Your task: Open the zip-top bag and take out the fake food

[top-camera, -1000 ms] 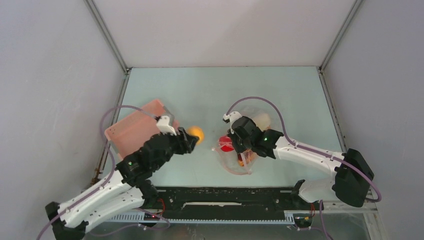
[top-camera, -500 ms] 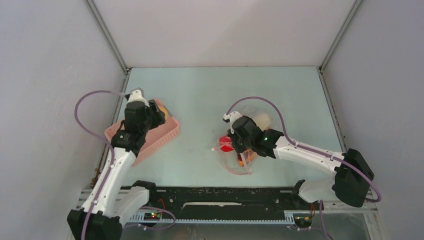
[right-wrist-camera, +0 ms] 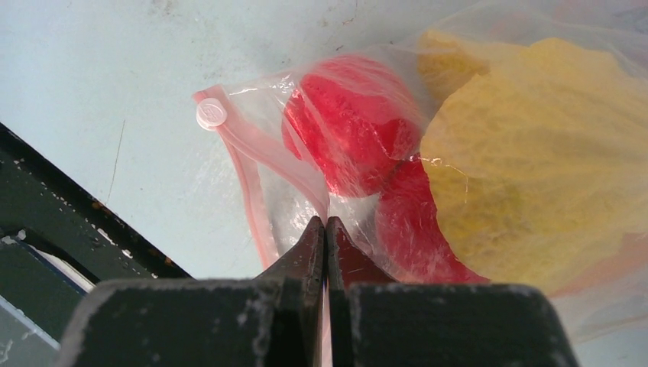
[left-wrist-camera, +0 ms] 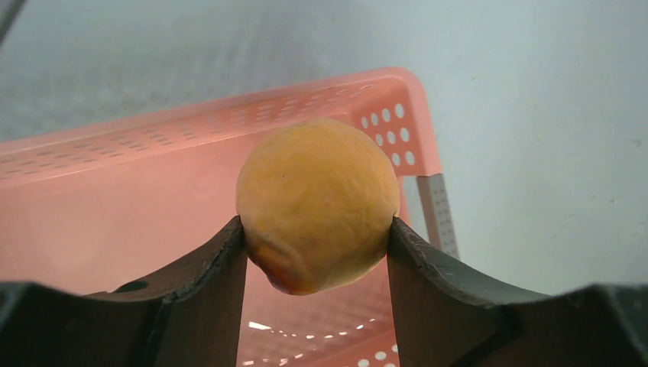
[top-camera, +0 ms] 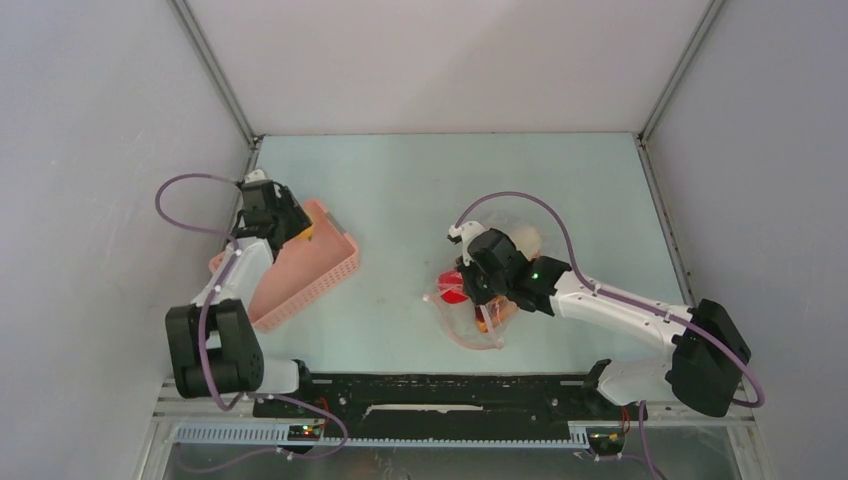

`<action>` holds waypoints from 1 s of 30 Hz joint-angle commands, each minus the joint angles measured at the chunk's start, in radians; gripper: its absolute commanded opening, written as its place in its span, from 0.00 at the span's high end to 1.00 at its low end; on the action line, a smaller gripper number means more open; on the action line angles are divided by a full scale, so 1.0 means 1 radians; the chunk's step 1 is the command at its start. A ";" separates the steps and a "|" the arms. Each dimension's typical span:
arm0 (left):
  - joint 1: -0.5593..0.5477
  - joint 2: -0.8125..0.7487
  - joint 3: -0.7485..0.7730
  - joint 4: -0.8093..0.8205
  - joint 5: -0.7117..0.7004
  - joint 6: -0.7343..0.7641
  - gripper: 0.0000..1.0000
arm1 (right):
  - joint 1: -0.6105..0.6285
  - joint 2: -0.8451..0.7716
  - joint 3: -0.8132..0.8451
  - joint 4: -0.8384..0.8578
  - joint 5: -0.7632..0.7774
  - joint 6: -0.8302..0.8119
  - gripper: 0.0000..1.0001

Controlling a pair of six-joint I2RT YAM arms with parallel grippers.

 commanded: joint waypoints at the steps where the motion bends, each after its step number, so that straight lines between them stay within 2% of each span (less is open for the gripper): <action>1: 0.036 0.084 0.051 0.093 0.090 0.003 0.41 | -0.007 -0.037 -0.002 0.022 -0.012 -0.005 1.00; 6: 0.050 0.075 0.063 0.077 0.113 0.013 0.20 | -0.014 -0.044 -0.002 0.027 -0.038 -0.013 1.00; 9: 0.050 0.038 0.065 0.063 0.127 0.021 0.13 | -0.013 -0.044 0.015 0.014 -0.039 -0.015 1.00; 18: 0.031 -0.114 0.065 0.001 0.170 0.020 0.09 | -0.014 -0.093 0.066 -0.023 -0.038 -0.006 1.00; 24: -0.127 -0.283 0.088 -0.102 0.077 0.065 0.08 | -0.015 -0.133 0.086 -0.020 -0.013 0.014 1.00; 30: -0.323 -0.472 0.038 -0.146 0.032 0.004 0.08 | -0.020 -0.184 0.096 0.001 0.015 0.038 1.00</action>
